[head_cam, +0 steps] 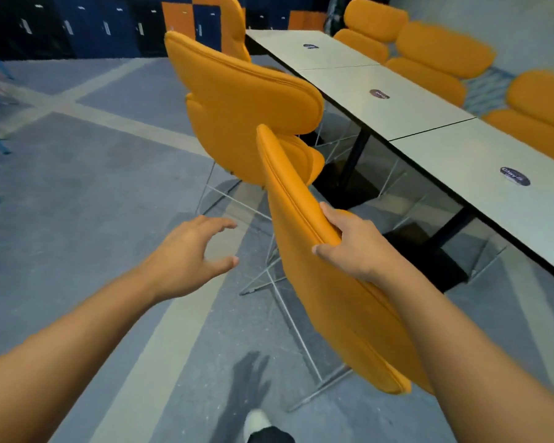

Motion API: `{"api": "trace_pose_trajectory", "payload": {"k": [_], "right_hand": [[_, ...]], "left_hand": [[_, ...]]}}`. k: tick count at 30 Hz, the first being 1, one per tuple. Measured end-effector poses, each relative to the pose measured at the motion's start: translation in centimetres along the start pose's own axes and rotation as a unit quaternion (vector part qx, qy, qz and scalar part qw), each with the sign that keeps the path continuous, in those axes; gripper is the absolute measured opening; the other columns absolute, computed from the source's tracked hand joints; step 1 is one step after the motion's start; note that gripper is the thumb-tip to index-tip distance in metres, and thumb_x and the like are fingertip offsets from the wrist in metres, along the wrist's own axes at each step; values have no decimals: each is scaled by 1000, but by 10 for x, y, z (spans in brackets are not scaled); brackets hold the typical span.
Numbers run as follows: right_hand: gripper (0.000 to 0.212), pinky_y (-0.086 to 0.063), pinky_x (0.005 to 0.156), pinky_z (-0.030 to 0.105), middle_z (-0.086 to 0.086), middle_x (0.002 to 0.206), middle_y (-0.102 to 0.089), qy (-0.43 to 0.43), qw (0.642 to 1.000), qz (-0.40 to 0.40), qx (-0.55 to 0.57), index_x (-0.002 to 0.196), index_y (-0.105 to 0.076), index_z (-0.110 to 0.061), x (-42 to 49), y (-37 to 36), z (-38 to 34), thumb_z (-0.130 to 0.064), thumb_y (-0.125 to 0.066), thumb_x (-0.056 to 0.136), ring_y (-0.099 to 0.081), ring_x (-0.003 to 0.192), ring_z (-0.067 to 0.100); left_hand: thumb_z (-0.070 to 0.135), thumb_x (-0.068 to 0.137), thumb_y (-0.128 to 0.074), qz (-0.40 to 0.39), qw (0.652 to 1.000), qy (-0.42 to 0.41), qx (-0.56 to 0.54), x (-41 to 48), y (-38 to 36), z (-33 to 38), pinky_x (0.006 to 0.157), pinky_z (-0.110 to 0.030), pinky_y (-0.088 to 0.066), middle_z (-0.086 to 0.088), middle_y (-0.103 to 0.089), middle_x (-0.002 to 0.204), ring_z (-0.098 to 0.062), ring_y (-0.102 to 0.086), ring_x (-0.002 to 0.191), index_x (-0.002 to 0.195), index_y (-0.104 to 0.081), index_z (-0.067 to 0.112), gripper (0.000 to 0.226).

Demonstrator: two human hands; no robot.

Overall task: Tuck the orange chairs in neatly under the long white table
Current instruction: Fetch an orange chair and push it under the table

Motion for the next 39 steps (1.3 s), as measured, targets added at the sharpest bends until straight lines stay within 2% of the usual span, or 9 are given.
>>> {"api": "trace_pose_trajectory", "payload": {"k": [2,7,11,19,22,27,31,35,39], "right_hand": [[84,-48,95,40,4,146,-49,-3,1000,4,-11,161,-11,-31,1,0,-2,-40,-64,96,-54,118,27],[84,-49,93,39,0,143,-53,-2,999,16,-30,160,-9,-34,7,-2,1,-44,-62,96,-56,114,24],[85,-46,98,36,-5,154,-44,9,999,31,-17,160,-11,-34,7,-3,4,-44,-64,95,-51,126,23],[84,-46,96,37,-11,155,-42,-3,999,44,-13,159,-11,-39,5,-1,7,-48,-64,94,-50,126,20],[82,-49,91,41,-8,144,-54,-39,997,55,-23,158,-14,-44,3,-1,13,-55,-62,92,-55,116,21],[82,-47,99,44,-4,147,-50,-138,989,47,-38,156,-17,-46,0,-4,26,-65,-58,89,-51,125,26],[77,-44,102,45,-1,151,-48,-198,977,60,-44,157,-17,-43,-9,-7,22,-67,-52,92,-48,130,28],[75,-31,104,53,-6,150,-49,-265,952,126,-90,152,-31,-43,-29,-2,15,-83,-28,89,-45,134,26],[84,-30,99,56,-5,135,-61,-330,908,220,-134,136,-52,-42,-55,2,14,-89,-7,82,-51,123,28]], "left_hand": [[50,83,-69,-6,999,-30,12,23,5,6,109,-44,-37,2,-45,145,-21,-44,131,144,-39,33,70],[51,77,-74,-11,991,-122,56,83,13,38,114,-51,-31,7,-31,156,-18,-30,143,150,-26,36,88],[55,72,-76,-47,979,-163,117,119,3,58,116,-54,-24,9,-19,161,-22,-14,149,152,-21,40,98],[63,76,-67,-114,950,-238,169,153,-29,79,118,-54,-14,14,-22,159,-21,-6,150,148,-28,43,84],[63,77,-66,-105,943,-277,150,157,-28,82,117,-52,-17,13,-32,155,-20,-10,150,145,-34,42,78],[65,80,-60,-123,930,-314,149,156,-31,77,117,-52,-16,9,-30,156,-22,-8,150,148,-31,37,80],[84,72,-30,-146,918,-333,159,157,-29,76,116,-54,-15,9,-30,156,-24,-11,149,148,-30,39,88],[78,80,-22,-147,920,-333,146,164,-27,82,117,-55,-10,7,-27,158,-27,-11,149,148,-28,41,78],[72,87,-19,-122,923,-342,125,174,-26,91,117,-56,-7,5,-26,159,-28,-11,149,149,-27,42,70]]}}
Point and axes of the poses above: each hand's wrist, its own x-axis towards the middle knuckle, its own y-axis out of the back of the hand, z = x × y, the point moved 10 cm from there along x, towards the middle knuckle
